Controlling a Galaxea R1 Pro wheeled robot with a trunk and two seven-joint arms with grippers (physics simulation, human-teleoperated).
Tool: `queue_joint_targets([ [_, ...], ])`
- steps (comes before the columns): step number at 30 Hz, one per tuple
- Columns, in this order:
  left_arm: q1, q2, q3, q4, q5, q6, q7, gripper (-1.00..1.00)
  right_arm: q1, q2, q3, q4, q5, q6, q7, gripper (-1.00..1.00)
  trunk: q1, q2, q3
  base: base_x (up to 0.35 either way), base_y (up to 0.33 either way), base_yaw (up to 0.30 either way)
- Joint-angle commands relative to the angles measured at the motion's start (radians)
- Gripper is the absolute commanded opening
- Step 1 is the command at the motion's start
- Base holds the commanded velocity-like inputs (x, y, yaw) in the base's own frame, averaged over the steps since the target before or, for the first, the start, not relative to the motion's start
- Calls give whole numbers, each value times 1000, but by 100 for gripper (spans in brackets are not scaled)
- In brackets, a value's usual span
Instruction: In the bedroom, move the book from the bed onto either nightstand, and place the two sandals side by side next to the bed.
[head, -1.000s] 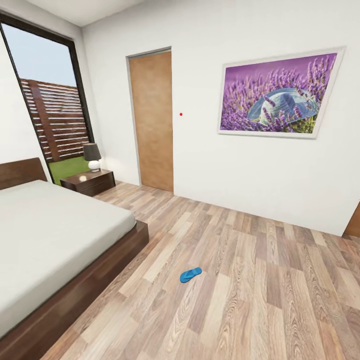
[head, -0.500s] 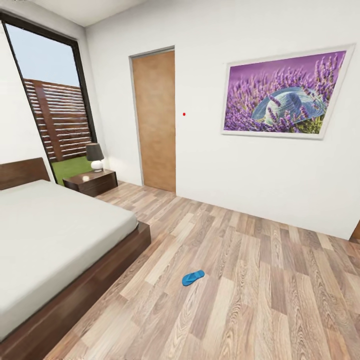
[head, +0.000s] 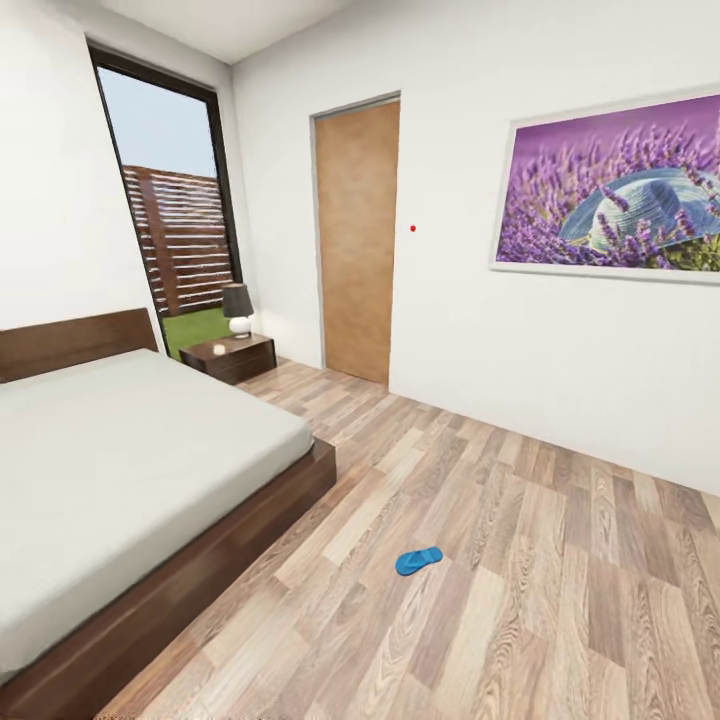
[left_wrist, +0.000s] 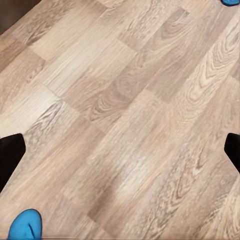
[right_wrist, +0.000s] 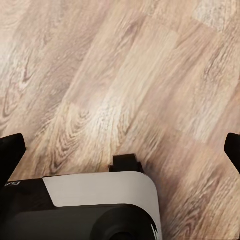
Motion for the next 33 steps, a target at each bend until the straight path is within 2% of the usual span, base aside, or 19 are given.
queue_joint_targets([
  [1, -1, -1, 2, 0, 3, -3, 0, 100, 0, 0, -2, 0, -1, -3, 0, 100, 0, -1, -1, 0, 0, 260],
  [9, -1, -1, 2, 0, 3, -2, 0, 100, 0, 0, -2, 0, 0, -3, 0, 100, 0, -1, -1, 163, 0, 105],
  [15, -1, -1, 2, 0, 3, -3, 0, 100, 0, 0, -2, 0, 0, -3, 0, 100, 0, -1, -1, 276, 0, 8],
  [26, -1, -1, 2, 0, 3, -3, 0, 100, 0, 0, -2, 0, 0, -3, 0, 100, 0, -1, -1, 83, 0, 1],
  [33, -1, -1, 2, 0, 3, -3, 0, 100, 0, 0, -2, 0, 0, -3, 0, 100, 0, -1, -1, 280, 0, 0],
])
